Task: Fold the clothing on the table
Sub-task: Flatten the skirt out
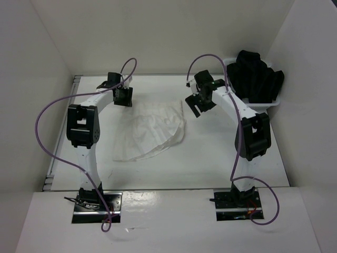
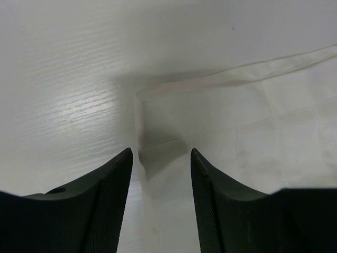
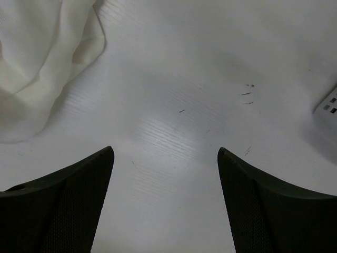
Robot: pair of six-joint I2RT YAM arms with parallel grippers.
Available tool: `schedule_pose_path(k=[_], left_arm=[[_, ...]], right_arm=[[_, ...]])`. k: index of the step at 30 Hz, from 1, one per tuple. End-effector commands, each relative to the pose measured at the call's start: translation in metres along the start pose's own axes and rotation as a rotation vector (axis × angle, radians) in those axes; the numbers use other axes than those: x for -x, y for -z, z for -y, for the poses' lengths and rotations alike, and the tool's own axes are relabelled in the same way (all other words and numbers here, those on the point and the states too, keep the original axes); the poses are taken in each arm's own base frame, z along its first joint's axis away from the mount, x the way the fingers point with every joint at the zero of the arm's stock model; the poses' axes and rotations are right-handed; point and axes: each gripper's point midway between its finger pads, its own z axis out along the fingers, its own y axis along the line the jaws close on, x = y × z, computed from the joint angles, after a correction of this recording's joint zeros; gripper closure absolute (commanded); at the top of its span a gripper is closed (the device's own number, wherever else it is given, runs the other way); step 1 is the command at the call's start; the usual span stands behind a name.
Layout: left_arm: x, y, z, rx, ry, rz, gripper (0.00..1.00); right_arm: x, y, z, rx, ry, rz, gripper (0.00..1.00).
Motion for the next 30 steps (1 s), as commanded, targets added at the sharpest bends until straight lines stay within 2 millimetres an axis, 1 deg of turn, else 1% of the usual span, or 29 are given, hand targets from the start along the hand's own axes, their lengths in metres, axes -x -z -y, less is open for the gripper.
schedule_pose_path(k=[1,2,3,4,5,7,8,9,13,14,15,16,17,18,22,23,25,26,27,29,30], left_arm=[[0.015,-0.003,0.005,-0.029,-0.032,0.033,0.46],[0.011,-0.006,0.004,-0.029,-0.030,0.024,0.46],[0.015,-0.004,-0.001,-0.023,-0.034,0.034,0.46],[0.015,-0.004,-0.001,-0.023,-0.034,0.034,0.48],[0.012,-0.008,-0.001,-0.024,-0.032,0.025,0.49],[0.010,-0.007,0.001,-0.035,-0.031,0.017,0.51],[0.010,-0.007,-0.004,-0.029,-0.023,0.018,0.51],[0.007,-0.010,-0.004,-0.030,-0.022,0.009,0.51],[0.008,-0.009,-0.004,-0.030,-0.022,0.009,0.53],[0.008,-0.009,-0.005,-0.030,-0.031,0.009,0.53],[0.008,-0.009,-0.005,-0.030,-0.031,0.009,0.54],[0.008,-0.009,-0.005,-0.030,-0.031,0.009,0.56],[0.013,-0.007,-0.005,-0.029,-0.033,0.019,0.57],[0.013,-0.007,-0.010,-0.023,-0.035,0.021,0.59],[0.013,-0.007,-0.010,-0.023,-0.035,0.021,0.65],[0.011,-0.006,-0.015,-0.019,-0.026,0.013,0.67],[0.012,-0.008,-0.013,-0.029,-0.026,0.013,0.68],[0.012,-0.008,-0.013,-0.029,-0.026,0.013,0.71],[0.009,-0.007,-0.011,-0.039,-0.024,0.005,0.73],[0.006,-0.011,-0.010,-0.051,-0.022,-0.003,0.77],[0.006,-0.011,-0.010,-0.051,-0.031,-0.003,0.84]], right_arm=[[0.017,0.004,0.001,-0.012,-0.004,0.040,0.17],[0.017,0.004,0.001,-0.012,-0.004,0.040,0.18],[0.017,0.004,0.001,-0.012,-0.004,0.040,0.18],[0.021,0.006,0.002,-0.014,-0.005,0.049,0.18],[0.021,0.006,0.002,-0.014,-0.005,0.049,0.18],[0.019,0.002,0.001,-0.012,-0.004,0.040,0.18],[0.019,0.002,0.001,-0.012,-0.004,0.040,0.18],[0.019,0.002,0.001,-0.012,-0.004,0.040,0.18],[0.017,0.003,0.001,-0.010,-0.003,0.031,0.19],[0.020,0.004,0.002,-0.012,-0.004,0.040,0.19],[0.019,0.001,0.001,-0.010,-0.003,0.031,0.19],[0.019,0.001,0.001,-0.010,-0.003,0.031,0.19],[0.019,0.001,0.001,-0.010,-0.003,0.031,0.19],[0.019,0.001,0.001,-0.010,-0.003,0.031,0.19],[0.019,0.001,-0.001,-0.001,-0.003,0.033,0.20],[0.019,0.001,-0.001,-0.001,-0.003,0.033,0.20],[0.019,0.001,-0.001,-0.001,-0.003,0.033,0.20],[0.017,0.001,-0.001,0.001,-0.003,0.024,0.20],[0.020,0.003,0.000,-0.001,-0.003,0.033,0.20],[0.020,0.003,0.000,-0.001,-0.003,0.033,0.20],[0.020,0.003,0.000,-0.001,-0.003,0.033,0.20]])
